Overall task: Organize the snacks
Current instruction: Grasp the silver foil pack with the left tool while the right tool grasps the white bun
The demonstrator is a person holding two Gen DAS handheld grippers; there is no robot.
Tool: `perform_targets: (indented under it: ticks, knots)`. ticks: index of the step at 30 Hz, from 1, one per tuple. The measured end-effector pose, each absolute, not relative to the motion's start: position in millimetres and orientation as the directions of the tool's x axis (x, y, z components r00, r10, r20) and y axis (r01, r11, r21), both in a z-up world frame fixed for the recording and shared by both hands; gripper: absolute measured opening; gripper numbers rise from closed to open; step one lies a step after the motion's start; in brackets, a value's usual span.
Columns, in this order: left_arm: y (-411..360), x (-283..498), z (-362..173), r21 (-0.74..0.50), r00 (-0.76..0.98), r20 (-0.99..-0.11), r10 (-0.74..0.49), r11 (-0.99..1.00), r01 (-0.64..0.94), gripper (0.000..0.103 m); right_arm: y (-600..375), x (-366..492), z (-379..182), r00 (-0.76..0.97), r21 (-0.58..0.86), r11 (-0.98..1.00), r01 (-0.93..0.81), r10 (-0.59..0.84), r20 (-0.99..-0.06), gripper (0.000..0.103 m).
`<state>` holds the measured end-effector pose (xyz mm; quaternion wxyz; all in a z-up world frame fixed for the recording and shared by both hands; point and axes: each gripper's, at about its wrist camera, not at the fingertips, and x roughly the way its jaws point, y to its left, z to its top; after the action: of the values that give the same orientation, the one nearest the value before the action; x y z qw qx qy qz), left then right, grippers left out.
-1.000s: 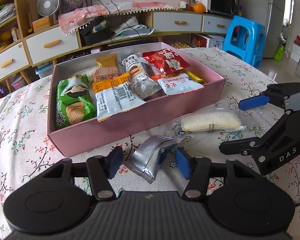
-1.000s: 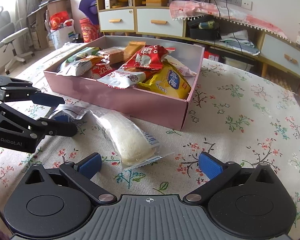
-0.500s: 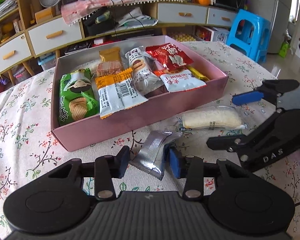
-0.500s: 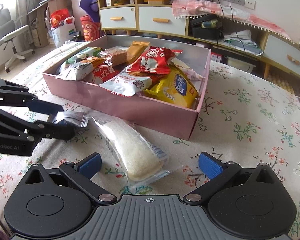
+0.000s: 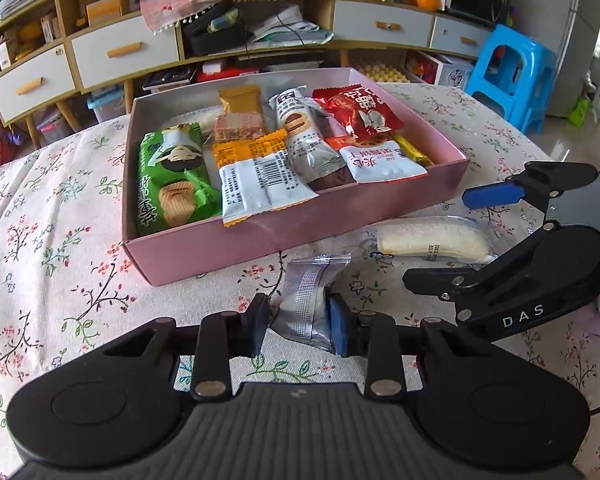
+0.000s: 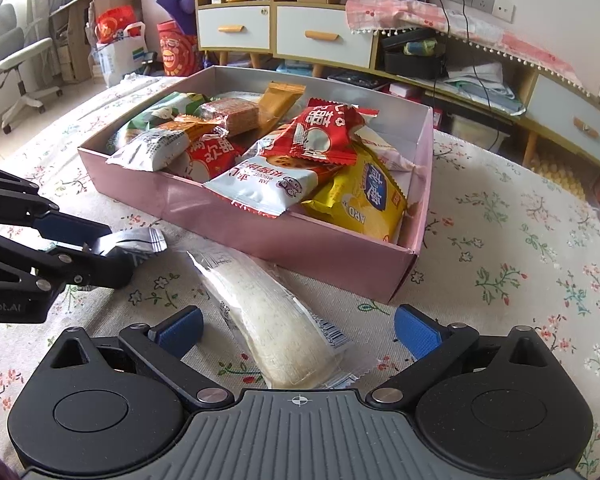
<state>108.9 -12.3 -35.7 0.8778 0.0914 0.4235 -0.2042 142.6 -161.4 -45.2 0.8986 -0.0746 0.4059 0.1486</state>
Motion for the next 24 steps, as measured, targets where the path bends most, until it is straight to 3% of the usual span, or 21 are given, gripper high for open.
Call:
perform_targets:
  ticks: [8, 11, 15, 24]
  knots:
    - [-5.6, 109.6, -32.0, -0.038, 0.549, -0.792, -0.268, 0.919, 0.393, 0.028, -151.1, 134.0, -35.9, 0.614, -0.042, 0.930, -0.365, 0.207, -0.761, 0.089]
    - [-4.6, 107.8, -29.2, -0.042, 0.545, -0.797, -0.262, 0.923, 0.382, 0.028, -149.1, 130.8, -33.4, 0.602, -0.040, 0.930, -0.365, 0.203, -0.773, 0.076]
    - [-3.9, 106.2, -25.5, -0.048, 0.540, -0.801, -0.258, 0.927, 0.372, 0.027, -155.4, 128.5, -28.5, 0.596, -0.025, 0.938, -0.346, 0.199, -0.778, 0.051]
    - [-3.2, 100.6, -17.4, -0.062, 0.541, -0.800, -0.259, 0.933, 0.354, 0.027, -160.6, 122.5, -17.3, 0.547, 0.059, 0.938, -0.342, 0.250, -0.799, 0.035]
